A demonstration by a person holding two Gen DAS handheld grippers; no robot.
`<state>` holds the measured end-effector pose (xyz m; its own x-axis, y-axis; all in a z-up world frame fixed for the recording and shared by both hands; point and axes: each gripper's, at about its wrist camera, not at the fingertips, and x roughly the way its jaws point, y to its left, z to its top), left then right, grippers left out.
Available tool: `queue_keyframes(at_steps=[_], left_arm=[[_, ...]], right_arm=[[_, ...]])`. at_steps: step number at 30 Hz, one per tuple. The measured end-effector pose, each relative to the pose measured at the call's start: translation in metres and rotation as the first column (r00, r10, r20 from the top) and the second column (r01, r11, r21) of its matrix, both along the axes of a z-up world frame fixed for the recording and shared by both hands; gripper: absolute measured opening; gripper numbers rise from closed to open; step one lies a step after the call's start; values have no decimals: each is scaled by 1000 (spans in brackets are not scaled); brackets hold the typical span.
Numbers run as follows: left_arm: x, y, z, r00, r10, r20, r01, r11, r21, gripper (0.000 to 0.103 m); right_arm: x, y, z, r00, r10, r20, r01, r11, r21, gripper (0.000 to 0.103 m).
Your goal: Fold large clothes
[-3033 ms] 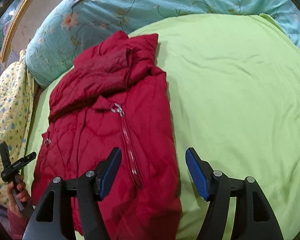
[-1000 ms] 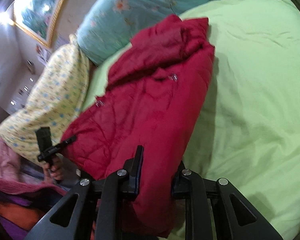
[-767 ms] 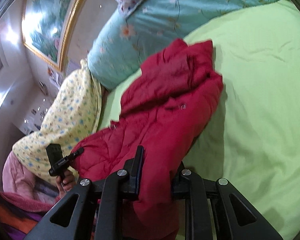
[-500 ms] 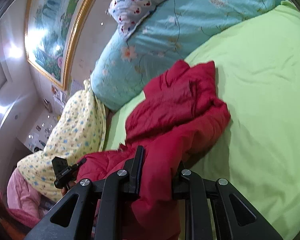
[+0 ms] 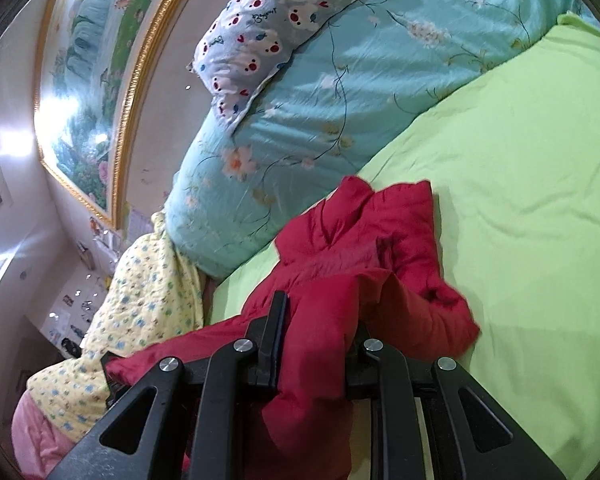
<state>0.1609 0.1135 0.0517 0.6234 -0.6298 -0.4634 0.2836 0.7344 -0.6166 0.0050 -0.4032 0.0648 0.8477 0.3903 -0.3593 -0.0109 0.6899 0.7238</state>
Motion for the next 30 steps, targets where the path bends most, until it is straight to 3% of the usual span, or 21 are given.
queue_keyframes(at_steps=[15, 30], left_arm=[[48, -16, -9, 998, 70, -12, -69, 996, 59, 16], [100, -26, -27, 992, 90, -86, -81, 991, 110, 18]], right_arm=[[49, -12, -8, 997, -67, -29, 67, 998, -16, 22], [98, -21, -26, 988, -118, -95, 116, 993, -22, 22]])
